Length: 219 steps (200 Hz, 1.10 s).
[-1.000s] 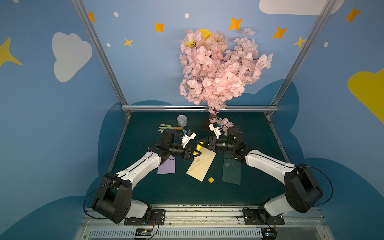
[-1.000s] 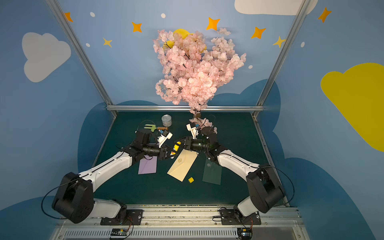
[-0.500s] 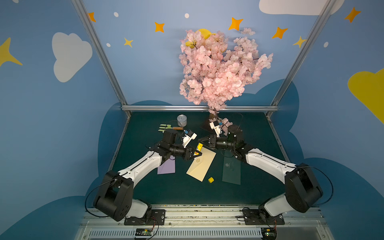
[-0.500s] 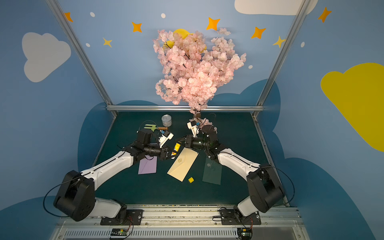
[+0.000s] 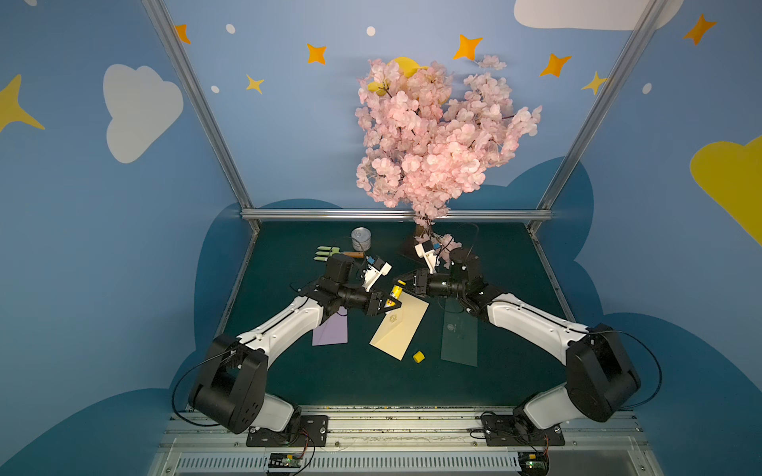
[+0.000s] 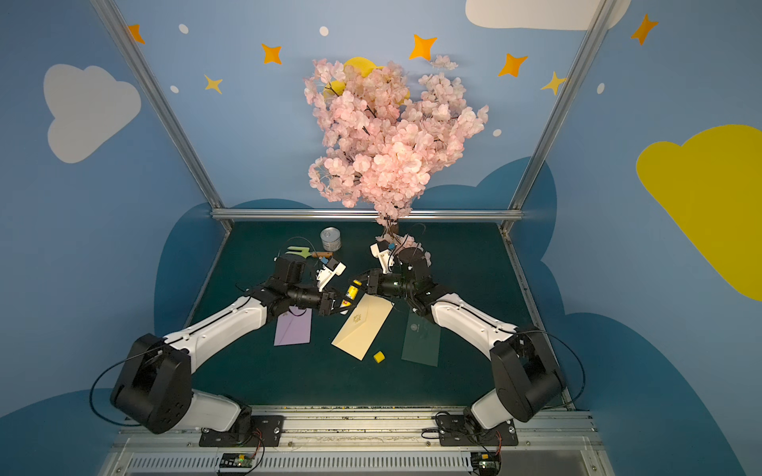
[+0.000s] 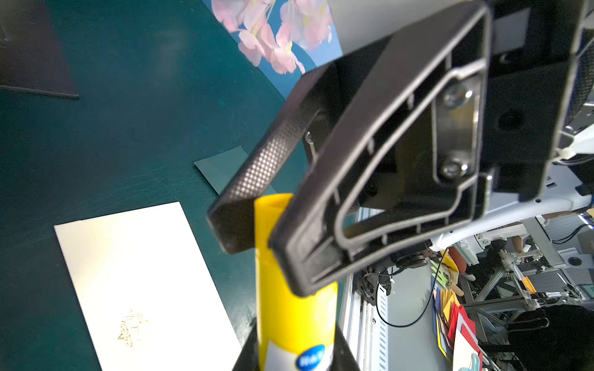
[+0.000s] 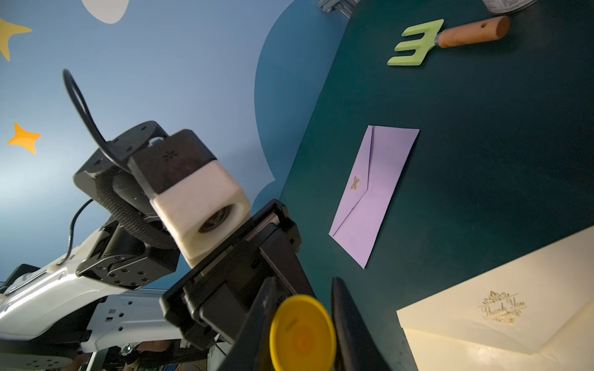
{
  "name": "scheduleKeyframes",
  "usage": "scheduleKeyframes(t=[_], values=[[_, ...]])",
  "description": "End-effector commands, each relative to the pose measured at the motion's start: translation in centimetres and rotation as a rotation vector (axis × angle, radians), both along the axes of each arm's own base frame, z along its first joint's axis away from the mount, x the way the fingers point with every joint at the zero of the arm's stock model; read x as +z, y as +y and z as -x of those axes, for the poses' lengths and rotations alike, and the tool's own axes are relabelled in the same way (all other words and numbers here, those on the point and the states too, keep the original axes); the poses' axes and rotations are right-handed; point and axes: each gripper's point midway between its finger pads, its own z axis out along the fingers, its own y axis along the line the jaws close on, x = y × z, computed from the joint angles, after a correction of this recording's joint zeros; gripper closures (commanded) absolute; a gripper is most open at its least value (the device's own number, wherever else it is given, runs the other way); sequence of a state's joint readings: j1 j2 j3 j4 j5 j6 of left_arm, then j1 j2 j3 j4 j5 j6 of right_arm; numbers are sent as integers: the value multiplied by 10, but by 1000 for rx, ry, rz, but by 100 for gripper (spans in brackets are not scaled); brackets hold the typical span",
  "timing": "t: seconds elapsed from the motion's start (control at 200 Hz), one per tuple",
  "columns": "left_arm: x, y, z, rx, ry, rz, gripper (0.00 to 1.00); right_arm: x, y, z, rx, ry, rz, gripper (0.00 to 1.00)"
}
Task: Seal the envelope with a glue stick
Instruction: Screw the glue stick.
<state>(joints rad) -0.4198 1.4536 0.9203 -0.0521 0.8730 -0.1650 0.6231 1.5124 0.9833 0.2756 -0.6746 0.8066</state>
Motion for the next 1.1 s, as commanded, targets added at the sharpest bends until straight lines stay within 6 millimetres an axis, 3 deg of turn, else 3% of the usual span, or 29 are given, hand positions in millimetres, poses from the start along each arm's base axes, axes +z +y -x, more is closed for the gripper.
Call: scheduleKeyframes(t=[0.0,0.2,0.421,0.601,0.666,0.741,0.846,0.986,1.091], values=[[10,-5,6,-51,36,46,98,28,-1,7,42,-90,-73,91],[43,-8,25,-206,138,197,97,74,-3,39,242,-270,-285,98],[73,-2,45,-370,229,327,98,104,-9,68,411,-372,-450,98],[82,4,49,-410,228,345,97,105,-6,76,510,-369,-474,98],[81,7,42,-364,205,346,98,106,-8,67,482,-344,-476,92],[76,11,29,-270,167,332,98,102,-12,44,390,-282,-468,81],[52,15,12,-98,100,192,98,85,-13,15,251,-183,-407,67],[24,22,-8,44,51,34,98,40,-5,-12,88,6,-202,64],[9,25,-17,108,23,-43,98,27,0,-22,27,49,-120,59]])
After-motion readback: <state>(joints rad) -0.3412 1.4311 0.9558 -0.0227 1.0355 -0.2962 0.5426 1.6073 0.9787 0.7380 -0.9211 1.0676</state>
